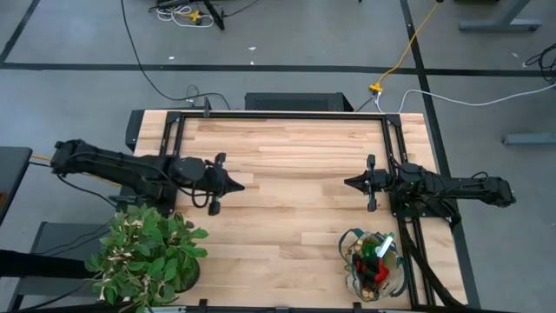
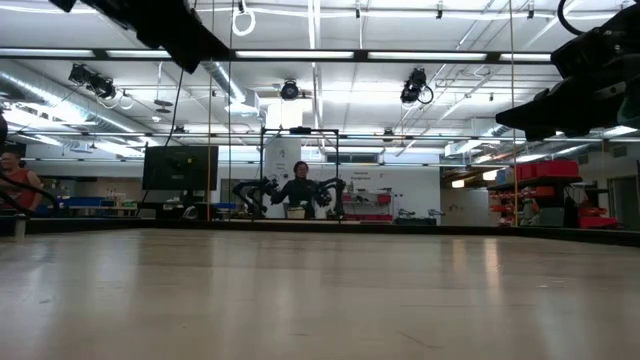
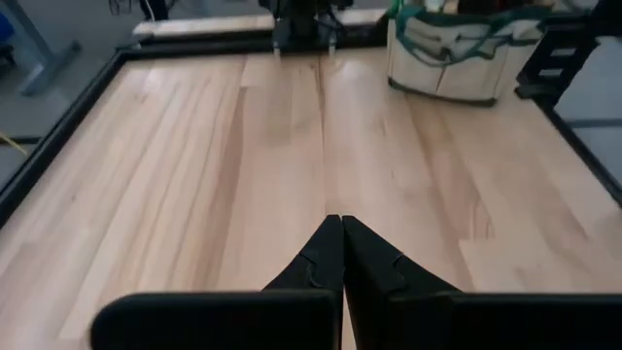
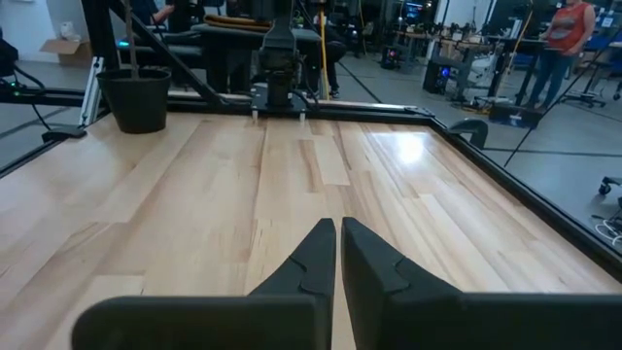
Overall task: Pick & Place Garden tools in Gardening bag
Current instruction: Return to Home Position
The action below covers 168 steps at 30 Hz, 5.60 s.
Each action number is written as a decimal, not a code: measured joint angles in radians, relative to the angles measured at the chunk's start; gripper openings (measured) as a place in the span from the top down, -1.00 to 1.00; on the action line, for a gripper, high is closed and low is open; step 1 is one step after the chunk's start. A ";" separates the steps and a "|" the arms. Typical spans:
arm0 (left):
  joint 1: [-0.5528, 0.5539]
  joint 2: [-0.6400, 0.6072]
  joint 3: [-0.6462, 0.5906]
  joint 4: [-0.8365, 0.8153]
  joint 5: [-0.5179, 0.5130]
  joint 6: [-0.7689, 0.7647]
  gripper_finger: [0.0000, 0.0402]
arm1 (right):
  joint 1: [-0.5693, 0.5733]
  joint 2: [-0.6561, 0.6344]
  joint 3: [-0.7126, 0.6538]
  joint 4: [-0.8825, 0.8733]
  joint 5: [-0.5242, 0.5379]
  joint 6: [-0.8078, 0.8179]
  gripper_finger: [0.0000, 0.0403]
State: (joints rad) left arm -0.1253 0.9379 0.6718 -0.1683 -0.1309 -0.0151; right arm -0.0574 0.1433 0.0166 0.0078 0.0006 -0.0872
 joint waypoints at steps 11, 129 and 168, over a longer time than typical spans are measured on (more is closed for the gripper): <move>0.000 -0.198 -0.152 0.046 -0.045 -0.005 0.99 | 0.000 0.000 0.000 0.000 0.000 0.000 0.88; 0.071 -0.933 -0.615 0.075 0.075 0.000 0.99 | 0.000 0.000 0.000 0.000 0.000 0.000 0.88; 0.071 -0.932 -0.615 0.100 0.075 0.000 0.99 | 0.000 0.000 0.000 0.000 0.000 0.000 0.88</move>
State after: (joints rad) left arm -0.0544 0.0055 0.0566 -0.0684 -0.0555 -0.0154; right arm -0.0574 0.1436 0.0166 0.0078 0.0006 -0.0875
